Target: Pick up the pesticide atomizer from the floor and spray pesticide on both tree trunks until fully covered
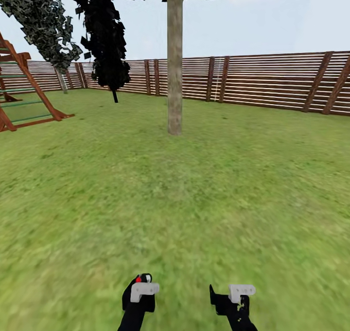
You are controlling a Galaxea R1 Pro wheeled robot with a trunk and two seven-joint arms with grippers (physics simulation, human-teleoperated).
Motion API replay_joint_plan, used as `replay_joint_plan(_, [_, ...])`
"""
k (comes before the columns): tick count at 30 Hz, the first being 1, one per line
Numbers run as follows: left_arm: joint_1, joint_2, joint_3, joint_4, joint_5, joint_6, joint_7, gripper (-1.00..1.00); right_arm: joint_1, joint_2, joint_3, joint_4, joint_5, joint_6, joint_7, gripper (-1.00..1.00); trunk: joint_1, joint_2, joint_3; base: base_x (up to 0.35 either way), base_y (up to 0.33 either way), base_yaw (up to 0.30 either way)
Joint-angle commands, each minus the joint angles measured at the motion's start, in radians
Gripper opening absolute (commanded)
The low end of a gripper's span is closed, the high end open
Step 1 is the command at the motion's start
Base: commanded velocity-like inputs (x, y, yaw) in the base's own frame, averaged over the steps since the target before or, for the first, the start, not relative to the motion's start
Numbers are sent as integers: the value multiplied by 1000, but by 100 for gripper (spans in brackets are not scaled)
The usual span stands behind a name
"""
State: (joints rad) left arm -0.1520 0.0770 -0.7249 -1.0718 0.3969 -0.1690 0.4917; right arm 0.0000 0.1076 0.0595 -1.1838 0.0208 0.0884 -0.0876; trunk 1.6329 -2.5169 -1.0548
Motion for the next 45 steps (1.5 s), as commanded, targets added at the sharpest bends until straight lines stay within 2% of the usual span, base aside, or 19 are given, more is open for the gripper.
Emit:
replay_joint_plan(1, [-1, 1, -5, 0, 10, -7, 6, -100, 0, 0, 2, -2, 2, 7, -6, 100, 0, 0, -1, 335, 0, 0])
replay_joint_plan(45, [-1, 1, -5, 0, 10, -7, 7, -100, 0, 1, 3, -2, 2, 7, -6, 100, 0, 0, -1, 335, 0, 0])
